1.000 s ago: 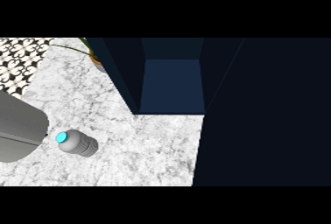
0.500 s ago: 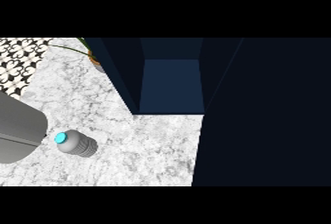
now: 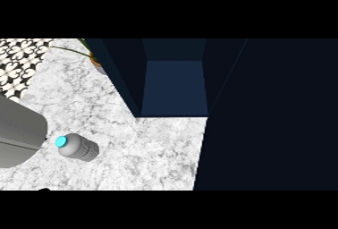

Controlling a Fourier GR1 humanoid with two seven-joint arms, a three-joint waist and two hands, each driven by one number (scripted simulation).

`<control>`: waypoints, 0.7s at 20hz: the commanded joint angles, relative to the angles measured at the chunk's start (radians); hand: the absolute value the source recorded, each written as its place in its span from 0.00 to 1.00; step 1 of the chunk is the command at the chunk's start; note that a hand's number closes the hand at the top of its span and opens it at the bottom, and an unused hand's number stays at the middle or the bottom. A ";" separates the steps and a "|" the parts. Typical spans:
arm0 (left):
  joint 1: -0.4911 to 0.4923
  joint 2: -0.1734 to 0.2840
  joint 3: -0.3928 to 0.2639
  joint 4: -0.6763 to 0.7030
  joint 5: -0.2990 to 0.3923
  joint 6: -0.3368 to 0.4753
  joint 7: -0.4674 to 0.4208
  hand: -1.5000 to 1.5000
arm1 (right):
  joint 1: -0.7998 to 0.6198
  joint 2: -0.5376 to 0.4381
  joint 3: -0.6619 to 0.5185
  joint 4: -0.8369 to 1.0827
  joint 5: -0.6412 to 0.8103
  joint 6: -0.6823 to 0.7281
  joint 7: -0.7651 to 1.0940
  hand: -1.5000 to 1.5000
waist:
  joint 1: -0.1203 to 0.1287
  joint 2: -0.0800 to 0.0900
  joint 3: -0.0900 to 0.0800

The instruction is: Pick up the bottled water, place it into the cabinet and close the cabinet

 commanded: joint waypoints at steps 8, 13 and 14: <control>-0.131 0.014 0.123 0.281 0.046 -0.025 -0.126 0.00 | -0.059 -0.047 -0.031 -0.031 0.086 -0.040 0.023 0.00 | 0.003 0.005 0.001; -0.137 -0.034 0.108 0.452 0.067 -0.045 -0.251 0.00 | -0.065 -0.026 0.114 -0.064 0.210 -0.116 0.082 0.00 | -0.004 0.002 -0.001; -0.101 -0.013 0.144 0.449 0.112 -0.092 -0.295 0.00 | -0.067 -0.094 -0.027 -0.091 0.076 -0.055 0.064 0.00 | 0.004 0.004 0.000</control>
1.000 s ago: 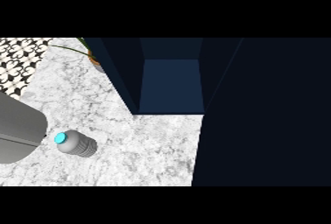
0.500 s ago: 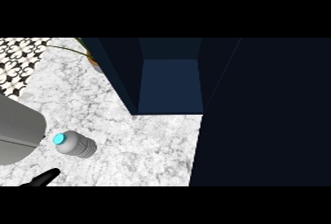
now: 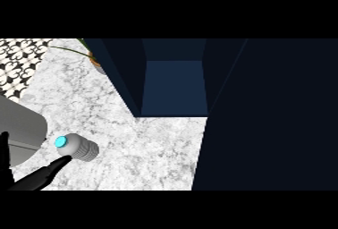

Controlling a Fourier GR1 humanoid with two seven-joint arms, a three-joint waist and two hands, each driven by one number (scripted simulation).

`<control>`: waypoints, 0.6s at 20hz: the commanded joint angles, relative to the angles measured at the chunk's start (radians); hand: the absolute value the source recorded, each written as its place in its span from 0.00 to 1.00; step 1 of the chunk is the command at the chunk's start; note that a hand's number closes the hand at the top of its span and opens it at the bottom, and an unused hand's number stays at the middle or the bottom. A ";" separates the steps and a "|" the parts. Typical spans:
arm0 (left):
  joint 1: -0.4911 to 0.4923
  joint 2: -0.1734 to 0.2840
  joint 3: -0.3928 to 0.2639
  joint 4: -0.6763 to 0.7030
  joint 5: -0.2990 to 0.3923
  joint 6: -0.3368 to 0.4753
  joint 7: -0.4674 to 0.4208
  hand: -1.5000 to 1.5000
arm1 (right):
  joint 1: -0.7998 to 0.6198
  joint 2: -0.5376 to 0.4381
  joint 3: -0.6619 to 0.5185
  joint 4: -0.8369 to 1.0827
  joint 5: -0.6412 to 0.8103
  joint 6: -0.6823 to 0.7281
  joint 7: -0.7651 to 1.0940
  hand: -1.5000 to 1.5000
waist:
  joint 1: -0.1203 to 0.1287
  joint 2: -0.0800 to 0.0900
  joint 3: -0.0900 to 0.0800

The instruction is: Pick up the bottled water, place it into the cabinet and close the cabinet

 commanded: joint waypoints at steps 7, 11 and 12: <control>-0.062 -0.023 0.032 0.275 0.042 -0.067 -0.178 0.00 | 0.045 -0.057 0.080 -0.105 0.141 -0.046 0.000 0.00 | -0.006 -0.001 0.001; -0.089 -0.043 0.023 0.411 0.066 -0.083 -0.304 0.00 | -0.021 -0.076 -0.032 -0.135 0.060 -0.035 0.066 0.00 | -0.001 0.002 0.000; -0.056 -0.043 0.022 0.409 0.083 -0.102 -0.319 0.00 | 0.035 -0.080 0.074 -0.095 0.141 -0.055 -0.002 0.00 | -0.003 -0.001 0.001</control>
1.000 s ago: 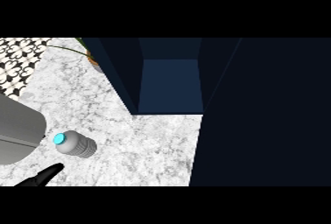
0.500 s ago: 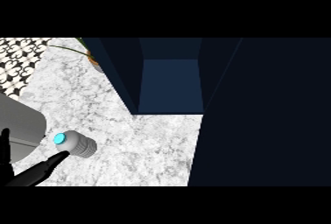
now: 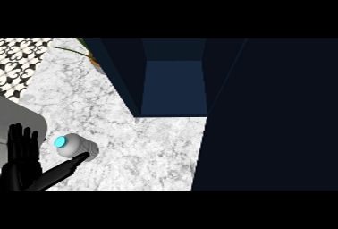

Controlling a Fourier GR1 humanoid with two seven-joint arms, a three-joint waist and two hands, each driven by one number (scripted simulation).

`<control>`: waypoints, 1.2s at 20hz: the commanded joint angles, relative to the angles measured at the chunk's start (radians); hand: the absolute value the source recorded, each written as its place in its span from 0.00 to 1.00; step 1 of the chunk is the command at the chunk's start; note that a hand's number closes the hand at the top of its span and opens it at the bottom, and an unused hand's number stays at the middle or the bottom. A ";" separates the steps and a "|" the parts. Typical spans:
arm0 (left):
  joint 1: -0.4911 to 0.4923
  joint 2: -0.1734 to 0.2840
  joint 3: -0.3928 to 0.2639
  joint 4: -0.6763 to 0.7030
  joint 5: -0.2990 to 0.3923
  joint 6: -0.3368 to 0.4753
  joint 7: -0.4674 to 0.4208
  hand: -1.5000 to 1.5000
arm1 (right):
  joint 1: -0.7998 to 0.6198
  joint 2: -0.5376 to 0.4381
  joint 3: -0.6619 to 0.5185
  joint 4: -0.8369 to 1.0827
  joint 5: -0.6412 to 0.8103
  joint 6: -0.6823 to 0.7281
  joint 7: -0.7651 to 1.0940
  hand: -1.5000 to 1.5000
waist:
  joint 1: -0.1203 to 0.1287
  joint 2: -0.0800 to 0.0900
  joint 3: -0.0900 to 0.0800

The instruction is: Pick up the bottled water, place it into the cabinet and close the cabinet

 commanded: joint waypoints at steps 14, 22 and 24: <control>-0.181 -0.014 0.051 0.492 0.084 -0.032 -0.306 0.00 | -0.003 -0.065 -0.010 -0.127 0.078 -0.031 0.063 0.00 | 0.002 0.001 0.000; -0.204 -0.014 0.008 0.660 0.146 0.032 -0.466 0.00 | 0.035 -0.114 0.039 -0.188 0.103 -0.044 0.068 0.00 | -0.005 -0.001 0.000; -0.178 0.012 0.070 0.656 0.148 -0.047 -0.471 0.00 | -0.026 -0.116 -0.046 -0.137 0.047 -0.022 0.077 0.00 | 0.005 0.001 0.000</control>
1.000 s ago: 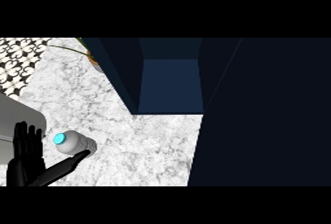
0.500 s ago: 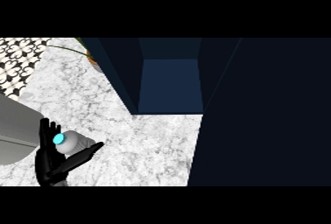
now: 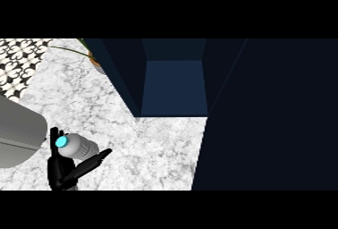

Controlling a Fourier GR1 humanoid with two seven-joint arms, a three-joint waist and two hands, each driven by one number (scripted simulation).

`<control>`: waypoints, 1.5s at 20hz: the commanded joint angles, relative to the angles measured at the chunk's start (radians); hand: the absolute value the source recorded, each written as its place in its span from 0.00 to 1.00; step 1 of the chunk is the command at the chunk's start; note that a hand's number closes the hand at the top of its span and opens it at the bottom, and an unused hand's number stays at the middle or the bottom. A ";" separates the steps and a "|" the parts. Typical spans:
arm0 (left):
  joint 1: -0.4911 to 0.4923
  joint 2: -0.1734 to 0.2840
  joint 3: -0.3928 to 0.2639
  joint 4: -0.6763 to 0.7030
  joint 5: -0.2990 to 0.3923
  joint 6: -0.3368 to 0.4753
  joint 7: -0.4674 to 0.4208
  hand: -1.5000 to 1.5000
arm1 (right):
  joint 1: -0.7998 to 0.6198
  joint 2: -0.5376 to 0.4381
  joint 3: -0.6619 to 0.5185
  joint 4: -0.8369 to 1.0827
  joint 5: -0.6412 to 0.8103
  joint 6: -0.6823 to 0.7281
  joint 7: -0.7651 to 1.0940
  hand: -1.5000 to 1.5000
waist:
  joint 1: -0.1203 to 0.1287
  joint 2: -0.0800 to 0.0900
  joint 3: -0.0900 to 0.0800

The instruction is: Pick up the bottled water, place it into the cabinet and close the cabinet

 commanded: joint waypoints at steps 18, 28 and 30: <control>-0.088 0.022 0.084 0.272 0.144 -0.197 -0.243 1.00 | -0.013 -0.036 0.033 -0.109 0.093 -0.039 0.081 0.00 | 0.002 0.000 0.000; -0.159 0.030 0.103 0.412 0.183 -0.275 -0.337 1.00 | 0.023 -0.054 0.055 -0.125 0.090 -0.046 0.043 0.00 | -0.002 0.000 0.000; -0.155 0.041 0.109 0.390 0.215 -0.337 -0.329 1.00 | 0.050 -0.084 0.028 -0.087 0.062 -0.042 -0.028 0.00 | -0.002 0.001 0.000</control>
